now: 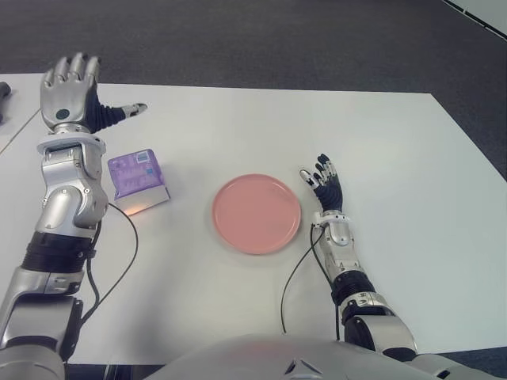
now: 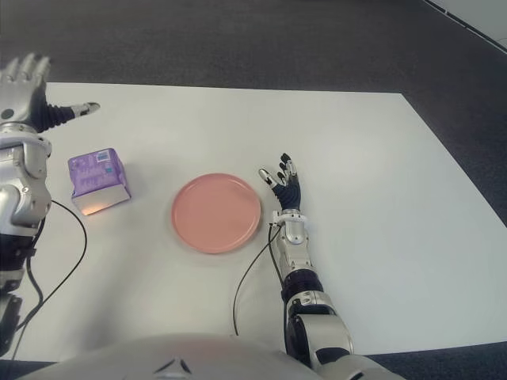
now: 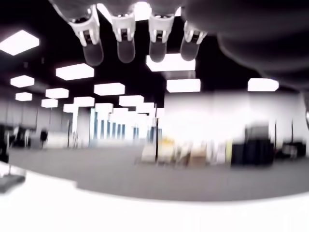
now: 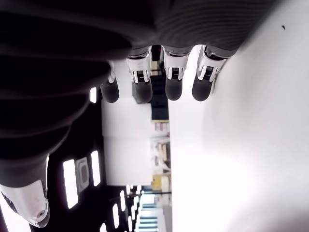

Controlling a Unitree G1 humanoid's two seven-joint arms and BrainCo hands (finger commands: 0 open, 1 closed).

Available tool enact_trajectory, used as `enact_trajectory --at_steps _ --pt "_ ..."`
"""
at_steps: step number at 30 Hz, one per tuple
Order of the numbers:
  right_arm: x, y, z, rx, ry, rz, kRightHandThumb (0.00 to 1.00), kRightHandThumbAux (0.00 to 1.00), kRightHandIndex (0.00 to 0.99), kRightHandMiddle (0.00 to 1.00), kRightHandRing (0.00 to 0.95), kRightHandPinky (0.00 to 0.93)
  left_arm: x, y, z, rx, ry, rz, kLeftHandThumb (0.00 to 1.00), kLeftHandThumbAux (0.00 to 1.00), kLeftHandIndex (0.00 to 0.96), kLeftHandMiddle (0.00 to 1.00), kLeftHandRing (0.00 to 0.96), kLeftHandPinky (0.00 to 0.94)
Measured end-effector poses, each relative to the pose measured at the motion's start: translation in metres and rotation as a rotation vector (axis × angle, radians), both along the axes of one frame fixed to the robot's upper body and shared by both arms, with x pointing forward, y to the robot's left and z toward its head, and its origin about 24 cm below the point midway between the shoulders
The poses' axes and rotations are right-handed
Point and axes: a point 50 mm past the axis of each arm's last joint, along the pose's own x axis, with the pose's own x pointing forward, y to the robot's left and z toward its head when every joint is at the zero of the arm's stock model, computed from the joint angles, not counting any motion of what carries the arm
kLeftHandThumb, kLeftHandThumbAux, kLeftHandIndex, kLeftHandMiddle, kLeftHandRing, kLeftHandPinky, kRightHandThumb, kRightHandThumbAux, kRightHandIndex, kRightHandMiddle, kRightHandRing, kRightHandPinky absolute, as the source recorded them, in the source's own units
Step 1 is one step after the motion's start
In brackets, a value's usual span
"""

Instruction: Put the tissue paper into the plate.

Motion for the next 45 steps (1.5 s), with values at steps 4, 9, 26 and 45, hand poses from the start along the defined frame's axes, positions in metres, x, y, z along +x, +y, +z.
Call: enact_trajectory --at_steps 4,9,26,45 --pt "0.000 0.000 -0.001 0.004 0.004 0.002 0.057 0.642 0.000 0.000 0.000 0.000 -0.001 0.001 -0.006 0.001 0.164 -0.001 0.000 0.247 0.000 0.000 0.000 0.000" --pt "0.000 0.000 -0.002 0.007 0.011 0.006 0.062 0.650 0.000 0.000 0.000 0.000 -0.004 0.006 -0.013 0.033 0.329 -0.006 0.000 0.243 0.000 0.000 0.000 0.000" --pt "0.000 -0.002 -0.002 0.026 -0.006 0.002 0.070 0.679 0.000 0.000 0.000 0.000 -0.017 0.007 -0.042 0.054 0.630 -0.098 0.000 0.284 0.000 0.000 0.000 0.000" --pt "-0.002 -0.002 -0.001 -0.069 -0.057 0.000 0.082 0.572 0.000 0.000 0.000 0.000 -0.022 0.006 -0.051 0.056 0.754 -0.256 0.000 0.300 0.000 0.000 0.000 0.000"
